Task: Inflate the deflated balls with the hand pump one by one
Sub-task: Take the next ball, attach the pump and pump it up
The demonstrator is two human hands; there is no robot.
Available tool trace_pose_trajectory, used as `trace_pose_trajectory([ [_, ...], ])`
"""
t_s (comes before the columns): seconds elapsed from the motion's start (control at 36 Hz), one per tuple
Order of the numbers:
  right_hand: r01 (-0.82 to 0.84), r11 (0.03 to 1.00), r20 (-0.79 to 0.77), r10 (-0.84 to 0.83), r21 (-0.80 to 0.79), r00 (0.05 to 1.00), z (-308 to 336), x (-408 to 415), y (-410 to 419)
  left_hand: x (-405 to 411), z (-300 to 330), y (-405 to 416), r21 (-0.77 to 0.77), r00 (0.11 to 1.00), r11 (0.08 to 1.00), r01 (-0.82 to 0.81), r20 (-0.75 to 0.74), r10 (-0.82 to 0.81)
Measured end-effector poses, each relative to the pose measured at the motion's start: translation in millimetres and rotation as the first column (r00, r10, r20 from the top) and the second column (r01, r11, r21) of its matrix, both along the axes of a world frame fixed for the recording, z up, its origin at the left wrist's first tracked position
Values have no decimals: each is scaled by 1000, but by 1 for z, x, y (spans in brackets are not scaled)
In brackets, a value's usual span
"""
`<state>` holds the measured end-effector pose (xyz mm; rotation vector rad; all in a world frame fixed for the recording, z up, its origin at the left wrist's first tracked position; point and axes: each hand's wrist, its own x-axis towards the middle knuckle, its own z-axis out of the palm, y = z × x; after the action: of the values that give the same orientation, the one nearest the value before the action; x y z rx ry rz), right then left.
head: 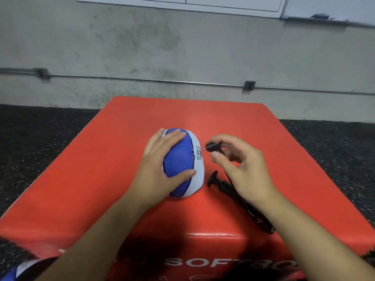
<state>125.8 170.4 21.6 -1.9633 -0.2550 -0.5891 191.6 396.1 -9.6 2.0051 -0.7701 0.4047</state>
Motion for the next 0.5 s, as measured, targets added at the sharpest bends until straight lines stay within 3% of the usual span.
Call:
trace_pose_trajectory([
  [0.19, 67, 993, 26, -65, -100, 998, 0, -7, 4, -1, -1, -3, 17, 1000, 1000, -9, 30, 8],
  [0.5, 67, 992, 29, -64, -104, 998, 0, -4, 7, -5, -1, -5, 25, 999, 1000, -4, 39, 3],
])
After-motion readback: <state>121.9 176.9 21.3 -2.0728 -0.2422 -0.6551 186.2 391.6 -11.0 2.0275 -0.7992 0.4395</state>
